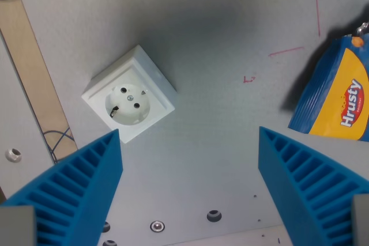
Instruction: Rotate around gripper negative y
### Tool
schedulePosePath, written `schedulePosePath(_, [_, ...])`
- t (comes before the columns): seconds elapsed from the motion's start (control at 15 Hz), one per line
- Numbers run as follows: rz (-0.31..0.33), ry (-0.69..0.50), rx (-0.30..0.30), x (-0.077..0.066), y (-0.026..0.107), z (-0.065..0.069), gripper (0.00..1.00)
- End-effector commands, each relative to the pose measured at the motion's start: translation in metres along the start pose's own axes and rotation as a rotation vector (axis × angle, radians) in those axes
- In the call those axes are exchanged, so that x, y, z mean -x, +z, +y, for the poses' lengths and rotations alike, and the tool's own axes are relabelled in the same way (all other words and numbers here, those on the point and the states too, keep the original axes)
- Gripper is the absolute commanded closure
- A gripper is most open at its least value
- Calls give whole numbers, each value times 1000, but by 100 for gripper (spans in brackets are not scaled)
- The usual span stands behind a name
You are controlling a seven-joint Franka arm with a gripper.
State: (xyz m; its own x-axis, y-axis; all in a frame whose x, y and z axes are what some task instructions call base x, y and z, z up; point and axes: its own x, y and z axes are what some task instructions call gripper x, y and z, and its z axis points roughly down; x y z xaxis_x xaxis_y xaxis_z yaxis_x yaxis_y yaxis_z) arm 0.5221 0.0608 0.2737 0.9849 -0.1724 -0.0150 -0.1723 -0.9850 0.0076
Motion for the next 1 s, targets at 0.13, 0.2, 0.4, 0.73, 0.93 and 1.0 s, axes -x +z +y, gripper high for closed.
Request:
schedulePosePath(0.13, [-24, 0, -1, 0, -1, 0, 0])
schedulePosePath(0.2, [-37, 0, -1, 0, -1, 0, 0])
schedulePosePath(0.4, [-77, 0, -1, 0, -1, 0, 0])
schedulePosePath(0.73, [-144, 0, -1, 0, -1, 0, 0])
schedulePosePath(0.93, [-184, 0, -1, 0, -1, 0, 0])
schedulePosePath(1.0, [-197, 0, -1, 0, -1, 0, 0])
